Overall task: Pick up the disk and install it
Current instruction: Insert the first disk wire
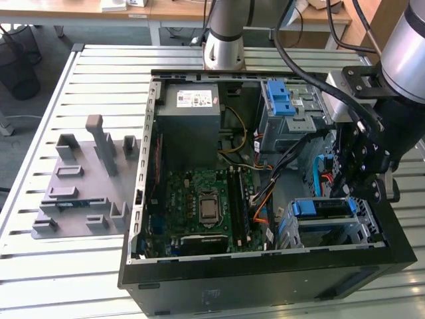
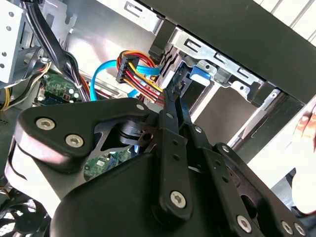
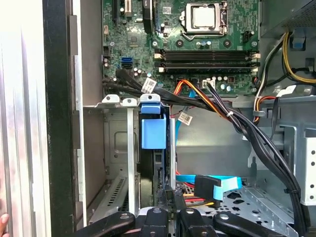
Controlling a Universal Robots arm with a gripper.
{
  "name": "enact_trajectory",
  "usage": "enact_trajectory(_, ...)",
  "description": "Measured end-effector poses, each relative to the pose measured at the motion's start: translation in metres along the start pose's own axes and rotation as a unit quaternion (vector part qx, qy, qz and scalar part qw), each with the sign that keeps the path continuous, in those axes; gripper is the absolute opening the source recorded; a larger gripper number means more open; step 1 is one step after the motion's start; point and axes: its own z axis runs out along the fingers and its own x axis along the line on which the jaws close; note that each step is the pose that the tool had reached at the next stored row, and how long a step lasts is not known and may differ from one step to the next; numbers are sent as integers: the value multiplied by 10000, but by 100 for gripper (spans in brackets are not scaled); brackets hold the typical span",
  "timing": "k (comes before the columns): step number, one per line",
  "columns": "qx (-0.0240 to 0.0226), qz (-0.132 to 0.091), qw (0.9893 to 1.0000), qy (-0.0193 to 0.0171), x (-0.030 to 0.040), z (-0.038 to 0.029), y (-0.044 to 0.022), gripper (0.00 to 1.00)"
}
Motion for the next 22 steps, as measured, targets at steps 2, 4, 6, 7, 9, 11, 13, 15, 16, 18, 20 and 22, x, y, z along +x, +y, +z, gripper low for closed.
enact_trajectory(2,0,3,10000,0,3,1,0,16)
enact_trajectory(4,-2,9,10000,1,17,6,-7,16)
enact_trajectory(6,-2,14,10000,-1,18,17,-9,16)
enact_trajectory(7,-2,18,10000,1,19,22,-9,16)
enact_trajectory(9,-2,29,10000,1,22,36,-10,16)
enact_trajectory(11,-1,49,10000,1,28,49,-9,16)
enact_trajectory(13,-1,61,10000,2,29,56,-9,16)
enact_trajectory(15,-1,73,10000,2,32,62,-10,16)
enact_trajectory(16,-1,78,10000,3,32,62,-10,16)
enact_trajectory(18,-1,86,10000,3,32,66,-10,16)
enact_trajectory(20,-1,95,10000,4,33,68,-11,16)
enact_trajectory(22,-1,103,9999,4,33,69,-12,16)
